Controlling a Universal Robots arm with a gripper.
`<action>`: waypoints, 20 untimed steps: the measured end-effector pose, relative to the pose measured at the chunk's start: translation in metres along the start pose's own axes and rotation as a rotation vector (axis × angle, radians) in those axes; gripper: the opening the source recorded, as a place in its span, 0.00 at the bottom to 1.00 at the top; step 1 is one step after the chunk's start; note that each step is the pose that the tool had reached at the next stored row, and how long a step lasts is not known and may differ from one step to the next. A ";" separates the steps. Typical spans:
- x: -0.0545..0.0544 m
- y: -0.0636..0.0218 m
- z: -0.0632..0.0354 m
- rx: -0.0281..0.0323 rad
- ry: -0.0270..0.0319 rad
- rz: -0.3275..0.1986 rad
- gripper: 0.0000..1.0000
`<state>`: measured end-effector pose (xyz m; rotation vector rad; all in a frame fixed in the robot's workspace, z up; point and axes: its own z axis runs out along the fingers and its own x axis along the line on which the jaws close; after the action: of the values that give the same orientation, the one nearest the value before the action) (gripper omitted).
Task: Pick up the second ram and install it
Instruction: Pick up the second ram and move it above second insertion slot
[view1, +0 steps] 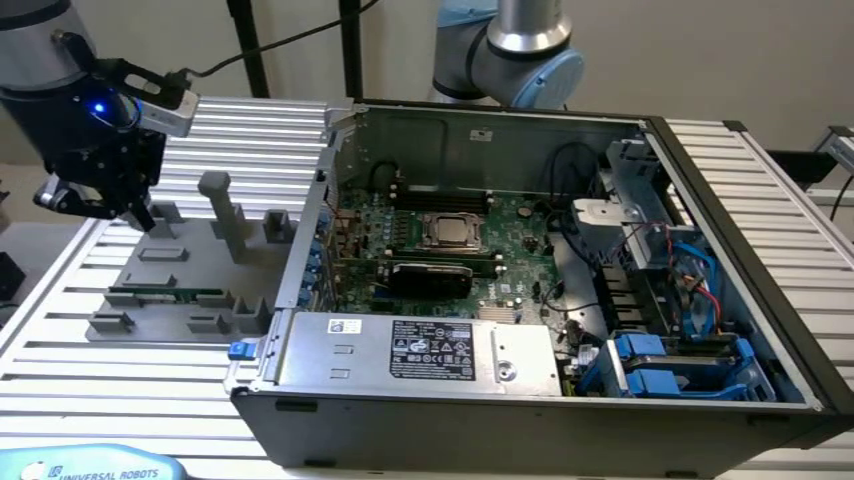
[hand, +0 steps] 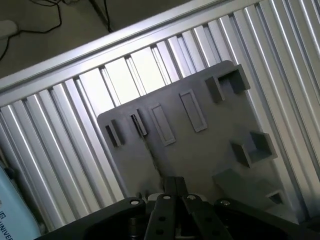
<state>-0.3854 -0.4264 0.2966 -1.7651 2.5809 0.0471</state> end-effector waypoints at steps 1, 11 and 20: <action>0.000 0.0000 0.0008 -0.0004 0.0002 -0.018 0.11; 0.000 -0.0001 0.0086 -0.0035 0.0025 -0.199 0.11; 0.001 -0.0004 0.0181 -0.0074 0.0046 -0.337 0.11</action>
<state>-0.3853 -0.4266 0.2785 -2.1757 2.2499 0.0482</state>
